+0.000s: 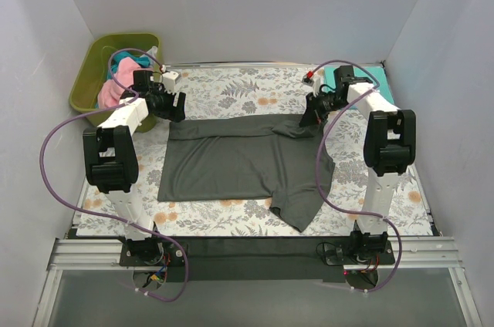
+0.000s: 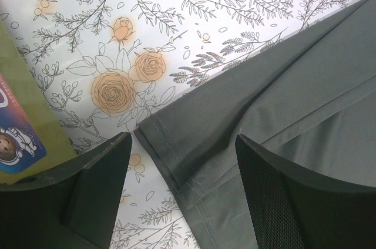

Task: Fold and stack the t-shirts
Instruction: Fold the tshirt

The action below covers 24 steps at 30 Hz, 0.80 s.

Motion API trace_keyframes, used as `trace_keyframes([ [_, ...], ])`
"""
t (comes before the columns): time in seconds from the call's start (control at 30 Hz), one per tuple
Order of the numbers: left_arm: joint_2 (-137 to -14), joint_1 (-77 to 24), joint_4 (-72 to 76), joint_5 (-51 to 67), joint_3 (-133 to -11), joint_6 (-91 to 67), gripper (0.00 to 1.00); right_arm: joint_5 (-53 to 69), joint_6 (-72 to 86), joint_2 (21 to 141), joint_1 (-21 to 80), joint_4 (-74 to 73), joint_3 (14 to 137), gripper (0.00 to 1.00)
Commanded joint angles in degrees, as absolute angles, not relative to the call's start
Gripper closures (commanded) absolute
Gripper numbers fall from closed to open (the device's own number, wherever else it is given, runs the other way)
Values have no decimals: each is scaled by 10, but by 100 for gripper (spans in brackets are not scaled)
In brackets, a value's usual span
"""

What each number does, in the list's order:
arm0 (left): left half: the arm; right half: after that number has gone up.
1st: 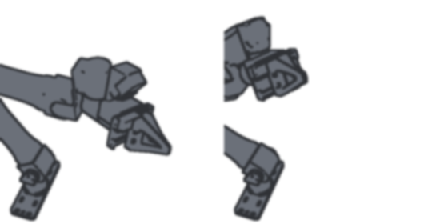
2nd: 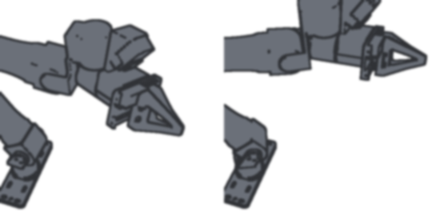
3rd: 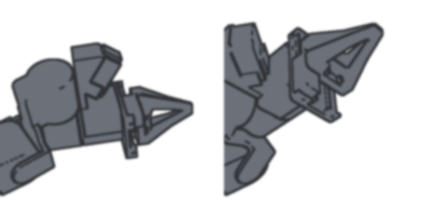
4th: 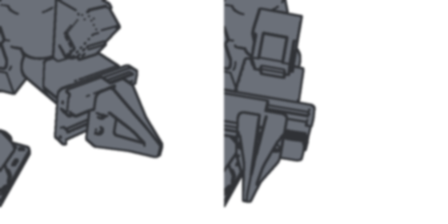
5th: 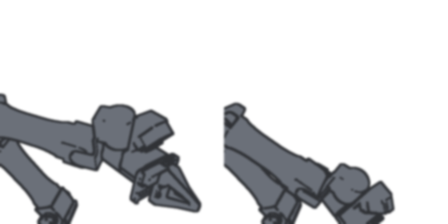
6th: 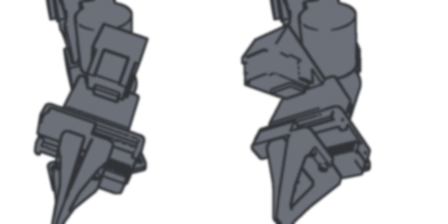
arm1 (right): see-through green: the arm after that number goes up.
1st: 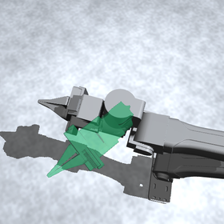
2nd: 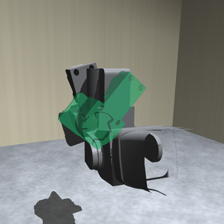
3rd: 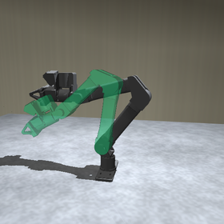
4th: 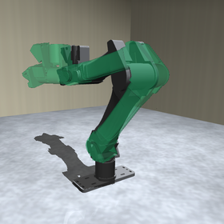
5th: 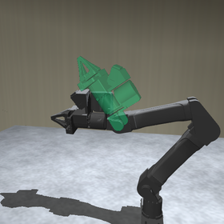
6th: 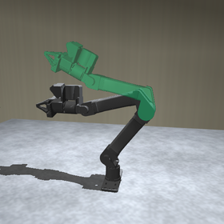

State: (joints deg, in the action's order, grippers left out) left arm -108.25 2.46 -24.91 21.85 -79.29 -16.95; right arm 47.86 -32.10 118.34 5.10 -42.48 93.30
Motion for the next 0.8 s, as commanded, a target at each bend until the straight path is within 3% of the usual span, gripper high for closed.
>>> trace_keyframes([
  [0.0, -1078, 24, -248, 220, -795, -173, 34, 465, -411, 1183, 77, -474, 897, 99],
  [0.2, -1077, 24, -250, 221, -791, -169, 34, 401, -482, 1173, 91, -489, 846, 99],
  [0.37, -1075, 24, -250, 220, -785, -166, 34, 375, -540, 1152, 91, -547, 853, 83],
  [0.43, -1077, 23, -250, 220, -784, -167, 34, 374, -552, 1145, 92, -558, 869, 68],
  [0.5, -1077, 24, -250, 221, -785, -169, 34, 386, -548, 1143, 92, -565, 881, 64],
  [0.77, -1079, 24, -251, 223, -789, -169, 34, 454, -468, 1170, 93, -557, 957, 64],
])
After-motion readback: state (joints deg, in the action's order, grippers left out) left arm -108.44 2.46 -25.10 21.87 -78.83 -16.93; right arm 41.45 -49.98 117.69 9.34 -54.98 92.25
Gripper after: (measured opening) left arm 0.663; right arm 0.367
